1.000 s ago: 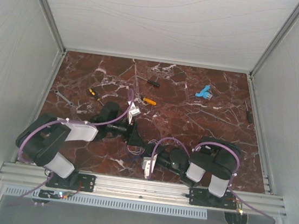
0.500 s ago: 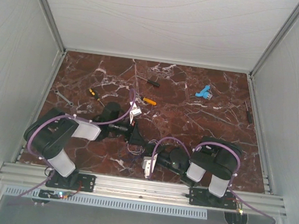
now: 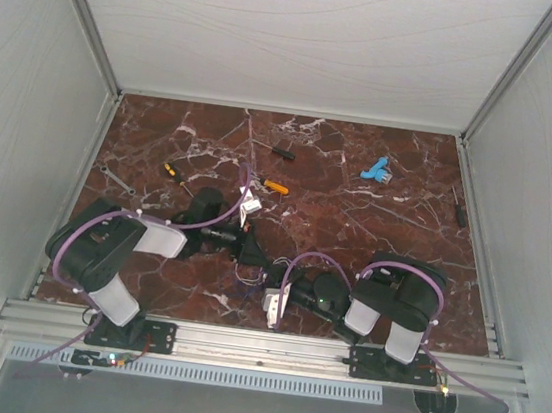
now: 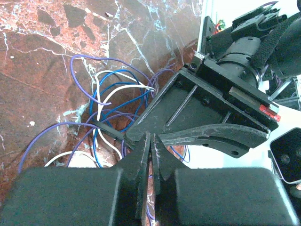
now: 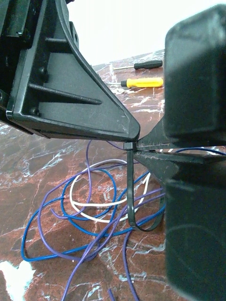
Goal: Zip-tie the wires
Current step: Tie the cable at the center of the board.
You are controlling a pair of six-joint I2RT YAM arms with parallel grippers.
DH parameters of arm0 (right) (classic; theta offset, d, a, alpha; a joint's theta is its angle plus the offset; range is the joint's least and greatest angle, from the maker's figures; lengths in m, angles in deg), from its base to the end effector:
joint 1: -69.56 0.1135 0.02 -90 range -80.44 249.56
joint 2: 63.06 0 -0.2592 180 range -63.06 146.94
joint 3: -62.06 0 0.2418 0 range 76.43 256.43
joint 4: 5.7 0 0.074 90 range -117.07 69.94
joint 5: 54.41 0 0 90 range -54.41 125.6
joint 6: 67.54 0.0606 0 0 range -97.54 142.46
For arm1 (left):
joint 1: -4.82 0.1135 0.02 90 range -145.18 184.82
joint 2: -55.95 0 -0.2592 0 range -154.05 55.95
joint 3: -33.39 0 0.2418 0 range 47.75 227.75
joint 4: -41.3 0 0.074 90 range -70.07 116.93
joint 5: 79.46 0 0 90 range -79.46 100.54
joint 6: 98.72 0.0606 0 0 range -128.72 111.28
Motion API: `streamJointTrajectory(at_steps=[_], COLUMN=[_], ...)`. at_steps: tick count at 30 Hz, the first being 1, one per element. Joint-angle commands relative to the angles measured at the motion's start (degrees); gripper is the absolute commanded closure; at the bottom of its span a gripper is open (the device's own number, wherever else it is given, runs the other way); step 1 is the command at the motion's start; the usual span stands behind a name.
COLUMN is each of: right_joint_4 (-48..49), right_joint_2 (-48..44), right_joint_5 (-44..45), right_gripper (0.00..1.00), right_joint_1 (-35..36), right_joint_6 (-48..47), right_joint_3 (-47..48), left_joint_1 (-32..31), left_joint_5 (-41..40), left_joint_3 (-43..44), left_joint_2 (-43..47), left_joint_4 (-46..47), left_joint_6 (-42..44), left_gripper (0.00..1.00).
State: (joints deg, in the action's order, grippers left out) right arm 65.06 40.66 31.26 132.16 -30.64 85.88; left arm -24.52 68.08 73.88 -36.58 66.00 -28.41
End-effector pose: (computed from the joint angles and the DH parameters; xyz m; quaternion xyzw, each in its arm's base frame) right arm 0.1140 0.2299 0.1059 -0.6571 0.3840 0.0823 0.6434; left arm 0.2145 -0.1792 0.1329 0.3123 0.7250 -0.5632 0.2441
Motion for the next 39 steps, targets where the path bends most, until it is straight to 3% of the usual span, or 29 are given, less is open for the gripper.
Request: streamJointTrajectory(at_steps=[1,18,23,26,28,29,39], right_joint_4=[8.13,8.14,8.13,8.13,8.13,8.13,6.99], right_joint_2=[-0.64,0.59,0.27,-1.12,-1.99,-2.35,-10.78], right_joint_5=[-1.95,-3.33,0.64,2.15,2.47,2.74,16.95], right_gripper=[1.0,1.0,1.0,0.88,0.64,0.59,0.52], right_joint_1=[0.12,1.34,1.46,0.59,-0.11,-0.39,-1.51], right_joint_6=[-1.79,-4.77,-2.88,0.45,2.43,2.96,10.95], right_joint_3=[-0.48,-0.6,0.26,0.21,-0.11,-0.25,-2.37], left_joint_1=[0.08,1.3,1.3,1.26,1.22,1.22,-0.36], left_joint_5=[-1.63,-3.02,-3.15,-3.48,-4.27,-4.64,-9.11], left_joint_3=[3.67,8.5,7.98,7.02,6.2,5.81,1.89], left_joint_2=[-0.78,-1.45,-1.07,-0.38,0.07,0.29,1.56], left_joint_4=[-0.37,-4.26,-2.5,-0.47,0.72,1.19,7.09], left_joint_6=[1.11,1.09,-0.43,-2.16,-3.28,-3.71,-8.1], left_gripper=[1.0,1.0,1.0,1.0,1.0,1.0,1.0])
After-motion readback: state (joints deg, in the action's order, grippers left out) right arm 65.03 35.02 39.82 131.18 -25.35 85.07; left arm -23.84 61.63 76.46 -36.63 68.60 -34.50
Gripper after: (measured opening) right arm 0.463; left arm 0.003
